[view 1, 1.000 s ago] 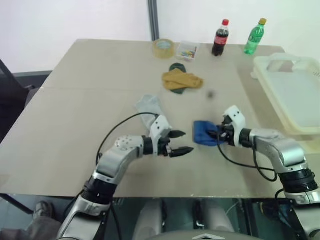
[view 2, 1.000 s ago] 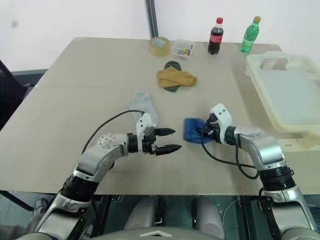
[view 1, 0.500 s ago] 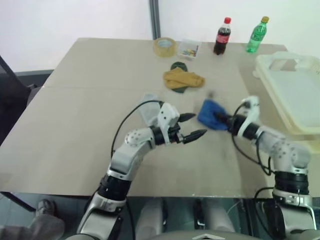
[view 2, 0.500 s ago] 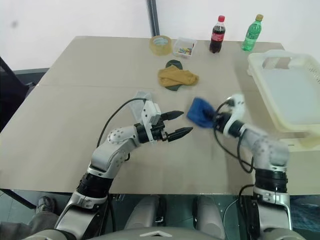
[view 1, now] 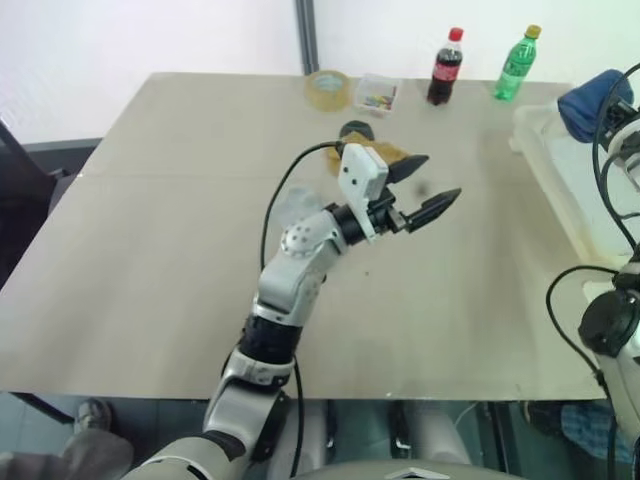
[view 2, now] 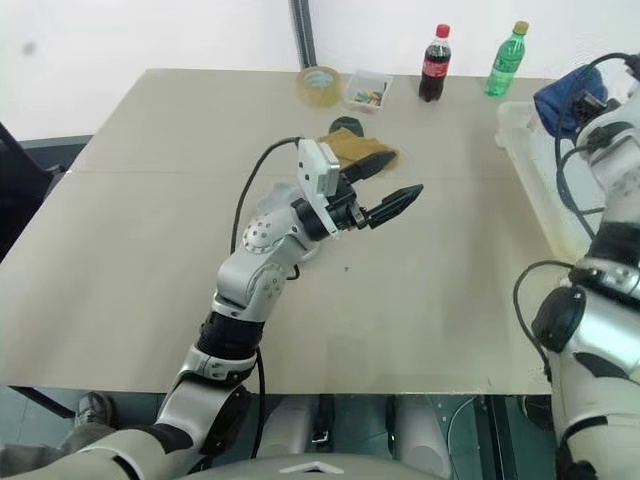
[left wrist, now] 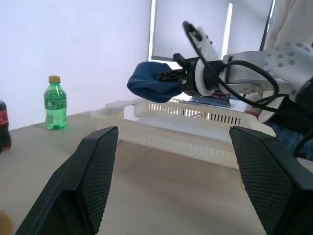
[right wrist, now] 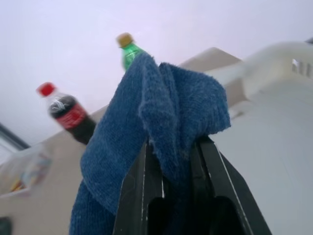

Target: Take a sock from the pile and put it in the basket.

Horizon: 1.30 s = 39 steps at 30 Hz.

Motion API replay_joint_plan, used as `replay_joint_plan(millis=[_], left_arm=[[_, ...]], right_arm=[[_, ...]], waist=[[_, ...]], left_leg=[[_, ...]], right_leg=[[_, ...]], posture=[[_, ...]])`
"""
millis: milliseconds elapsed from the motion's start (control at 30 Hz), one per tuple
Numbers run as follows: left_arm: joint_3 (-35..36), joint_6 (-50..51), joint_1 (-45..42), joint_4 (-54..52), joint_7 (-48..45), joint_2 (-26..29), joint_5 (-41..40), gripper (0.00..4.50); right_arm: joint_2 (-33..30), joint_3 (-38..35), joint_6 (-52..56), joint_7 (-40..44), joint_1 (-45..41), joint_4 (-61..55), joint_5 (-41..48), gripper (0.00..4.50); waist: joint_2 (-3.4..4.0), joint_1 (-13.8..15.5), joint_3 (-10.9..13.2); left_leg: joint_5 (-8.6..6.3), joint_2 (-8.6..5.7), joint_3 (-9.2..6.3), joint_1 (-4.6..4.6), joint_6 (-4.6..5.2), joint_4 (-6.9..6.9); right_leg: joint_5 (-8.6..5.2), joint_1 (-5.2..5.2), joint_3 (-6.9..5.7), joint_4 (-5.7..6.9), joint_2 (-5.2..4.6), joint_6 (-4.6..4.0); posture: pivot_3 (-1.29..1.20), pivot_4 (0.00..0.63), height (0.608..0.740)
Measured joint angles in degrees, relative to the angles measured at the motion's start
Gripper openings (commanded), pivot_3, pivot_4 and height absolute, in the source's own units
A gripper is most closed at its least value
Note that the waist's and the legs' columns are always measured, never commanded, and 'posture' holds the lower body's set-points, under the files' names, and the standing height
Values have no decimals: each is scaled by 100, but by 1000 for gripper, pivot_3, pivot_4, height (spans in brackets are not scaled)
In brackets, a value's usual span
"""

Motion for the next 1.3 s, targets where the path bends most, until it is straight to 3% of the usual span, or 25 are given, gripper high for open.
replay_joint_plan(millis=[133, 267, 300, 400, 533, 600, 667, 733, 833, 1033, 1200, 1300], left_arm=[[-34, -90, -3, 23, -11, -23, 26, 3887], [-83, -105, -2, 117, -54, -12, 44, 3887], [-94, -105, -3, 123, -69, -11, 43, 3887], [-92, -103, -1, 134, -120, 36, 43, 3887], [-95, -74, 99, 133, -168, 191, 43, 3887], [-99, 13, 274, 90, -243, 380, 36, 3887], [-35, 424, 791, -150, -508, 1026, -101, 3887], [97, 713, 1016, -202, -619, 1366, -192, 3887], [399, 1180, 1790, -867, -1124, 2468, -534, 3887], [1795, 1877, 2801, -1797, -1541, 3954, -1310, 3887], [2852, 2044, 3884, -1998, -1647, 4553, -1420, 3887], [3235, 2035, 4255, -2039, -1719, 4661, -1417, 3887]], right_arm=[[-204, 113, -963, 150, -256, 1698, -346, 2319], [-307, 268, -1334, 284, -256, 2319, -565, 4236], [-346, 292, -1366, 327, -256, 2343, -578, 4448], [-493, 372, -1371, 504, -236, 2210, -596, 4448], [-479, 485, -1202, 1021, 385, 739, -455, 4448], [-305, 567, -814, 1263, 1283, -1003, -182, 4448], [-154, 899, -76, 1775, 2851, -3922, 563, 4448], [-209, 1017, 253, 1984, 3323, -4882, 818, 4448], [-528, 1209, 830, 2420, 4542, -6825, 1359, 4448], [-947, 1169, 1230, 2948, 6235, -8230, 1683, 4448], [-1165, 1191, 751, 3515, 7411, -8196, 1005, 4448], [-1171, 1180, 577, 3679, 7591, -8123, 828, 4448]], waist=[[6, -20, 5], [21, -31, 15], [23, -32, 16], [24, -31, 17], [25, -33, 16], [26, -29, 14], [37, -58, 11], [49, -55, 21], [46, -61, 22], [22, 0, 30], [21, -13, 30], [21, -18, 31]], left_leg=[[0, 1, 6, -1, -1, -4], [13, 4, 22, -1, -21, -4], [13, 4, 25, -1, -21, -4], [12, 4, 31, 0, -20, 0], [10, 9, 29, 0, -17, 9], [11, 14, 21, 0, -18, 5], [11, 25, 8, 4, -21, -5], [10, 17, -2, 0, -23, -6], [7, 26, -7, 4, -24, -5], [-8, 5, -21, 18, 3, 25], [-8, 2, -18, 20, 4, 27], [-8, 5, -21, 18, 4, 23]], right_leg=[[0, -1, 7, -3, -1, 1], [9, -6, 23, -4, -4, 18], [11, -7, 27, -4, -5, 22], [16, -8, 34, -5, -7, 30], [18, -6, 36, -2, -6, 34], [18, -6, 37, -2, -6, 34], [17, -11, 52, 2, 10, 33], [19, -26, 58, 6, 16, 34], [17, -26, 56, 7, 19, 32], [2, 9, 31, -4, -35, 44], [8, 7, 33, -3, -56, 39], [11, 4, 31, -3, -49, 31]], posture=[[0, 150, 740], [0, 150, 740], [0, 150, 740], [0, 150, 740], [0, 150, 740], [0, 150, 740], [0, 150, 740], [0, 150, 740], [0, 150, 740], [0, 150, 740], [0, 150, 740], [0, 150, 740]])
